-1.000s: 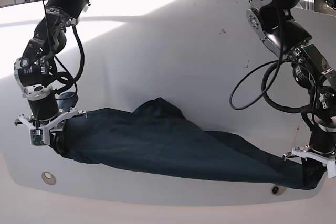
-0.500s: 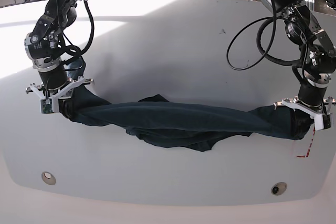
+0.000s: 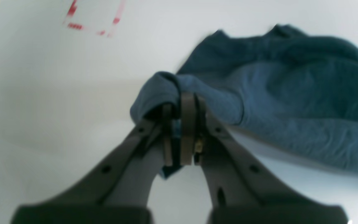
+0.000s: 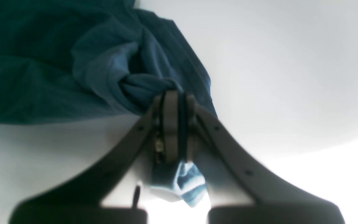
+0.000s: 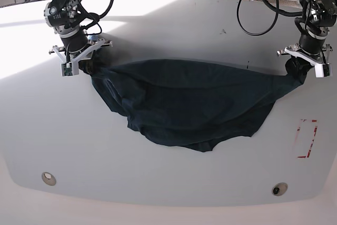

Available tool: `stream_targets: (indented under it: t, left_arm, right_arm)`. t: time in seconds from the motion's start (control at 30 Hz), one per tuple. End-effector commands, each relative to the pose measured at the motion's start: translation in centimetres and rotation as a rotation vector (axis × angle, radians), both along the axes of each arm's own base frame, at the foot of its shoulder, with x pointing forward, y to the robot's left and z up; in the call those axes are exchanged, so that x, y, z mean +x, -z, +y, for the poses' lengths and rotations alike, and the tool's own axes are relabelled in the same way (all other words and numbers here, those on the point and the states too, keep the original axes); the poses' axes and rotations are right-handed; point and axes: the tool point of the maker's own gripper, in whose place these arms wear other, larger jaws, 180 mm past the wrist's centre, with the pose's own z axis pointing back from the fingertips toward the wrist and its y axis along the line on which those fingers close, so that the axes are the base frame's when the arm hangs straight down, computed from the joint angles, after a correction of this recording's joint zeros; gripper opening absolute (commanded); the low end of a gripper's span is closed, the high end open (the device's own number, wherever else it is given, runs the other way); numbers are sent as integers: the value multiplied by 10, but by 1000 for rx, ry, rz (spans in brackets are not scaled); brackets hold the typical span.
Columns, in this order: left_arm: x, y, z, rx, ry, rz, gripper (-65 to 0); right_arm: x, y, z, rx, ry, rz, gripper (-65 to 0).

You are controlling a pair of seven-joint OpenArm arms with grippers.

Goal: Fold the T-shirt properly
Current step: 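Swing the held shirt down and lay it flat on the table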

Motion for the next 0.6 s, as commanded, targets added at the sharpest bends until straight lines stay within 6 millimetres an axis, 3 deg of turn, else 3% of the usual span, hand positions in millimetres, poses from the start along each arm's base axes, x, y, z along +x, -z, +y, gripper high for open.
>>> stream_targets:
  t: [0.0,0.23,0.57]
  left_arm:
    - [-14,-4,6,37,24,-6,-650]
    - [-47,6,29,100,19,70,-650]
    - [-71,22,37,126,51,158,-650]
  right_arm:
    - [-10,-1,1,-2,-9,-4,-645]
    - [-35,18,6,1,-25,74,-645]
    - [-59,34,16,7,-58,149,-645]
